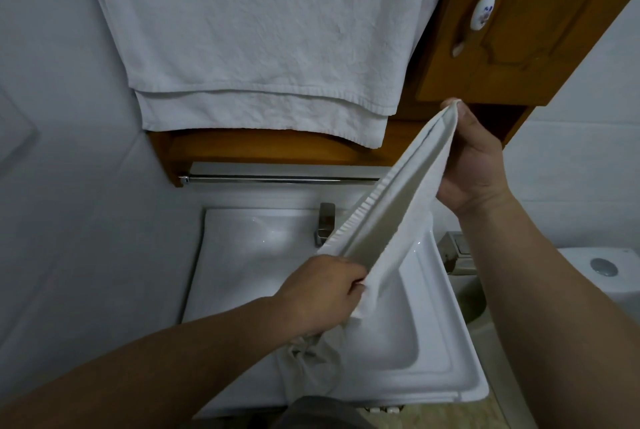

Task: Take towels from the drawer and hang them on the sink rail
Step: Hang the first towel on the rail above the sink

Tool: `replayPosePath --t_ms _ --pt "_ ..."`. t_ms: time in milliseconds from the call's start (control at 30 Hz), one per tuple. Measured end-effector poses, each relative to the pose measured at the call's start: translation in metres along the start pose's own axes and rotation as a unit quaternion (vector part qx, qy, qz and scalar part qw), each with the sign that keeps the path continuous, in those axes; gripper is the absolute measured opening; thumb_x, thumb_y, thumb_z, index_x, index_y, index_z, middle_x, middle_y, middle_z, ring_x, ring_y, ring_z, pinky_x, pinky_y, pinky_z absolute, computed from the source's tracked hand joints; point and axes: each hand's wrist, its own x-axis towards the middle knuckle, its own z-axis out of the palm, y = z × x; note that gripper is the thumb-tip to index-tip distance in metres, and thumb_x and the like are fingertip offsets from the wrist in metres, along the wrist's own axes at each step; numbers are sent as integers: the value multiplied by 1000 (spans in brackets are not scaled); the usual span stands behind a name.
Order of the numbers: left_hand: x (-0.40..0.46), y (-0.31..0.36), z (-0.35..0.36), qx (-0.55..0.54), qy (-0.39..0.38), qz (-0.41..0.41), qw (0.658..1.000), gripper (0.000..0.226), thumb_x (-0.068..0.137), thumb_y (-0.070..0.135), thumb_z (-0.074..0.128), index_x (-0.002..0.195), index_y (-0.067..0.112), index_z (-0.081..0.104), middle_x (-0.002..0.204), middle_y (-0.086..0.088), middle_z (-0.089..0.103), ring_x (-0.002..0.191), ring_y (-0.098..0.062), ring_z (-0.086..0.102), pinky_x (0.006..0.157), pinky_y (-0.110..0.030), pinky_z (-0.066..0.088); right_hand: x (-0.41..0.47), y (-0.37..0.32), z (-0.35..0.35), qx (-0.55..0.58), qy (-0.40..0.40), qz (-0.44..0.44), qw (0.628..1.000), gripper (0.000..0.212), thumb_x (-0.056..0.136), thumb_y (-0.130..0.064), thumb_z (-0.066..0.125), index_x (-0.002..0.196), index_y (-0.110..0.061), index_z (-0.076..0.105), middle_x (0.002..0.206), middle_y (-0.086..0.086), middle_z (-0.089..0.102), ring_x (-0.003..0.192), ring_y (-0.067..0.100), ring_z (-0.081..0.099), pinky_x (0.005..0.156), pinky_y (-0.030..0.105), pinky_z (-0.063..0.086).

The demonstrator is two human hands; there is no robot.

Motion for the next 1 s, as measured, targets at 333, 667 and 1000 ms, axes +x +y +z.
replayPosePath --t_ms 333,667,1000 --pt "12 -30 -13 6 67 -151 986 22 95 37 56 106 27 71 153 5 31 140 -16 21 112 -33 28 6 3 8 53 -128 45 989 14 83 -29 75 87 -17 68 72 -3 61 64 11 59 62 24 53" --pt "29 -37 -2 -39 30 -116 992 23 89 41 65 106 28 72 158 6 27 146 -18 15 117 -32 22 19 7 17 76 -212 95 970 16 82 -25 78 86 -14 66 69 -6 58 56 6 48 51 21 27" --pt "31 -27 -9 -164 63 -142 974 13 84 38 72 85 26 69 89 10 70 87 -8 64 76 -29 53 24 8 15 71 -175 74 979 19 80 -30 80 89 -18 69 80 -5 66 65 7 55 59 19 46"
